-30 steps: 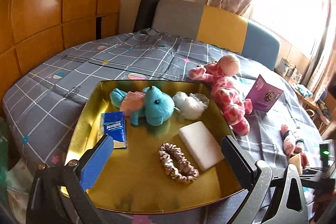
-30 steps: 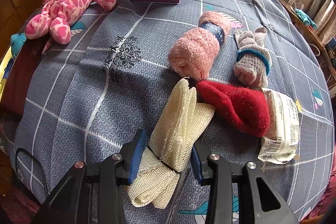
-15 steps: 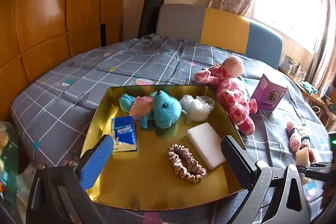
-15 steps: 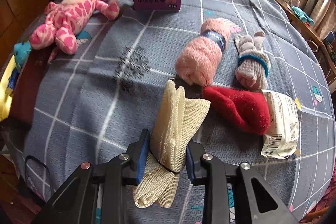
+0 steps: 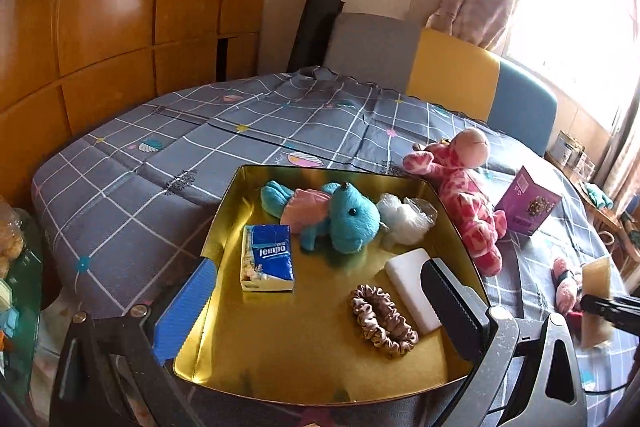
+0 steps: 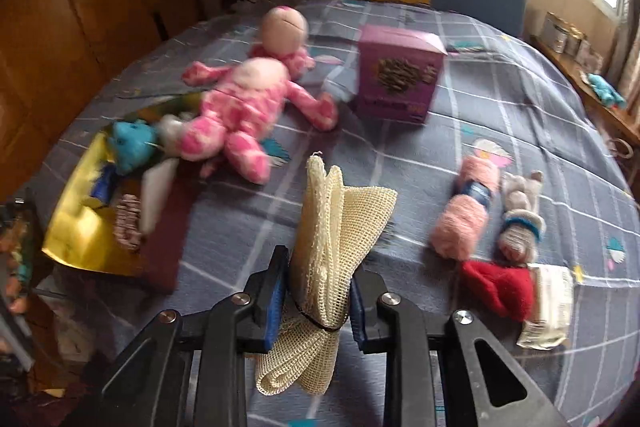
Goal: Organize soft objects
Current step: 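Lower the mesh scrubber into the gold tray and open the right tool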
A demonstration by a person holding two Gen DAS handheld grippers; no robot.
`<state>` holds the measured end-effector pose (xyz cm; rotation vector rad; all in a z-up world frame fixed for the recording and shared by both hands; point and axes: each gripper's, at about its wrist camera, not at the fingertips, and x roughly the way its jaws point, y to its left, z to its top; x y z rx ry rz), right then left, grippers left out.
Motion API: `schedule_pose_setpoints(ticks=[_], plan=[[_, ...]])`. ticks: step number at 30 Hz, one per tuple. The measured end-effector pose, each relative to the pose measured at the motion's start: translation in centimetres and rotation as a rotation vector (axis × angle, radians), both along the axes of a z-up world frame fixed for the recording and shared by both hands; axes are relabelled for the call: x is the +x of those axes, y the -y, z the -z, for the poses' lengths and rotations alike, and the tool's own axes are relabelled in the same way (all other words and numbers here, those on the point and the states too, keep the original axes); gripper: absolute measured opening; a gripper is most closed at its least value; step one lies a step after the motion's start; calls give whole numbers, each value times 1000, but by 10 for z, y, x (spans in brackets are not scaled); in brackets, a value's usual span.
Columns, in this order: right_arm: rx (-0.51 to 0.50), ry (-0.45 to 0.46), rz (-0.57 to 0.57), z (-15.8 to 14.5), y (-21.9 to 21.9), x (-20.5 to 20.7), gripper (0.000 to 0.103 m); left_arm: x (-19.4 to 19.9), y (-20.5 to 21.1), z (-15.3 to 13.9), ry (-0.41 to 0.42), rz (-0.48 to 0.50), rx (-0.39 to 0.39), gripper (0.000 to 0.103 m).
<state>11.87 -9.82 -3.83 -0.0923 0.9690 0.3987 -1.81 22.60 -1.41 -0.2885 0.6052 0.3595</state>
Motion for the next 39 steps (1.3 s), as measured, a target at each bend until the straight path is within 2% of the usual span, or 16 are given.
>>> schedule_pose_setpoints(ticks=[3, 7, 15, 22, 25, 29, 32, 34, 39], plan=[[78, 3, -69, -17, -16, -6, 26, 0, -2, -1, -8, -13, 12, 103], [140, -32, -179, -21, -58, -11, 26, -1, -1, -2, -30, -33, 56, 103], [158, -55, -353, -13, -158, -16, 26, -7, -7, -1, -60, -55, 93, 103], [168, -106, -395, 1, -200, -9, 27, -8, -13, 1, -65, -63, 80, 103], [195, -169, -410, 15, -212, -3, 29, -7, -14, 4, -72, -61, 72, 103], [168, -241, -408, 40, -223, 1, 33, -5, -13, 6, -80, -55, 69, 103], [141, -260, -374, 52, -222, 4, 38, -5, -12, 8, -84, -53, 68, 103], [160, -275, -359, 52, -218, 6, 41, -4, -12, 9, -89, -53, 68, 103], [175, -245, -339, 43, -206, 6, 42, -3, -12, 11, -94, -49, 61, 103]])
